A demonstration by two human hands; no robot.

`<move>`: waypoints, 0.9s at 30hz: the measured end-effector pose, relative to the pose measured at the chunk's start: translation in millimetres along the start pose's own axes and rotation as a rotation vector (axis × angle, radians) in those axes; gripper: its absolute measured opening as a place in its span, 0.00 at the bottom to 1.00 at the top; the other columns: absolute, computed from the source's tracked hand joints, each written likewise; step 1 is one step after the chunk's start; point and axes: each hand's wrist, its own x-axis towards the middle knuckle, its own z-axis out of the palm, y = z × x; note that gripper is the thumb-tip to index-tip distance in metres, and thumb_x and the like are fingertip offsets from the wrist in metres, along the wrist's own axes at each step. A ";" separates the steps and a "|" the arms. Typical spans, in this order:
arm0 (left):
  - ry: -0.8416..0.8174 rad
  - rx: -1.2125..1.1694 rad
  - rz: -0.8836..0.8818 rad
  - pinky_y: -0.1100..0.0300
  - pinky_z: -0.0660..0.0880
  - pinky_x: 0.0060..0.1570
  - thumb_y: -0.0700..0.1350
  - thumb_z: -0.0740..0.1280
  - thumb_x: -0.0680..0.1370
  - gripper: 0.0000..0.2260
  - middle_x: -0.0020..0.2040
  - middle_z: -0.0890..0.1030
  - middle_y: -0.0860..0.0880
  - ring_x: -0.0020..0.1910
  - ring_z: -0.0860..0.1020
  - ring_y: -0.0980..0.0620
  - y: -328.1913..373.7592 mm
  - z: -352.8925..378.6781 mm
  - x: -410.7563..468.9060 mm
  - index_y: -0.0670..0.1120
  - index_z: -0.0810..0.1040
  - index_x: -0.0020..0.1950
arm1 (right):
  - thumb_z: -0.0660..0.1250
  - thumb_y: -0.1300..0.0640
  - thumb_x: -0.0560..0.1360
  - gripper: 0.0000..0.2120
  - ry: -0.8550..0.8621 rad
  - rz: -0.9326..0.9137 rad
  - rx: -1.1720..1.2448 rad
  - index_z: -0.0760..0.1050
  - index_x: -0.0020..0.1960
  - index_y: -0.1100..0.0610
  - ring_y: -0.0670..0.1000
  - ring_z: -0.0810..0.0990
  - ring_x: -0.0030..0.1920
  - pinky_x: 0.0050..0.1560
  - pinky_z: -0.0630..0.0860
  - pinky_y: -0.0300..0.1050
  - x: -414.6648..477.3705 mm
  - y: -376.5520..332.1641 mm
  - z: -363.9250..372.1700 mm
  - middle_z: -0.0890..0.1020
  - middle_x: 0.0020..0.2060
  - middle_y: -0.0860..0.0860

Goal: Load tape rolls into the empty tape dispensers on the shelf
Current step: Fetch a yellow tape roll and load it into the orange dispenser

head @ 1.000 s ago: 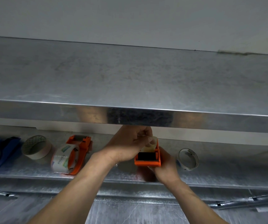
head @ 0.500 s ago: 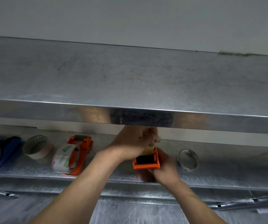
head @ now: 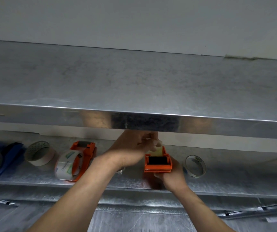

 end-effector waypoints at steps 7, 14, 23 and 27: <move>-0.056 0.027 0.034 0.65 0.77 0.48 0.40 0.64 0.79 0.12 0.41 0.84 0.58 0.43 0.82 0.64 7.5 3.1 -0.6 0.55 0.74 0.39 | 0.70 0.66 0.66 0.17 -0.034 -0.086 -0.085 0.74 0.35 0.43 0.33 0.78 0.34 0.33 0.69 0.27 -3.9 -14.3 -0.9 0.81 0.30 0.36; -0.045 -0.026 0.040 0.71 0.75 0.43 0.35 0.64 0.79 0.11 0.40 0.84 0.55 0.40 0.82 0.64 7.3 1.8 -3.9 0.49 0.75 0.40 | 0.70 0.66 0.66 0.16 -0.032 -0.085 -0.071 0.74 0.35 0.44 0.35 0.79 0.34 0.33 0.70 0.28 -7.2 -12.5 0.4 0.82 0.30 0.37; -0.017 -0.002 0.078 0.68 0.77 0.42 0.34 0.65 0.77 0.11 0.41 0.85 0.52 0.40 0.83 0.61 3.6 1.9 -7.0 0.48 0.76 0.39 | 0.69 0.69 0.65 0.18 -0.026 -0.076 -0.072 0.74 0.34 0.45 0.33 0.78 0.34 0.33 0.70 0.28 -10.8 -9.6 2.2 0.82 0.29 0.39; -0.010 0.009 0.093 0.68 0.78 0.43 0.34 0.66 0.77 0.07 0.41 0.85 0.52 0.41 0.84 0.62 3.0 2.2 -9.4 0.44 0.77 0.42 | 0.69 0.70 0.65 0.18 -0.018 -0.060 -0.058 0.74 0.36 0.46 0.35 0.79 0.33 0.32 0.70 0.28 -12.7 -11.2 2.2 0.82 0.30 0.41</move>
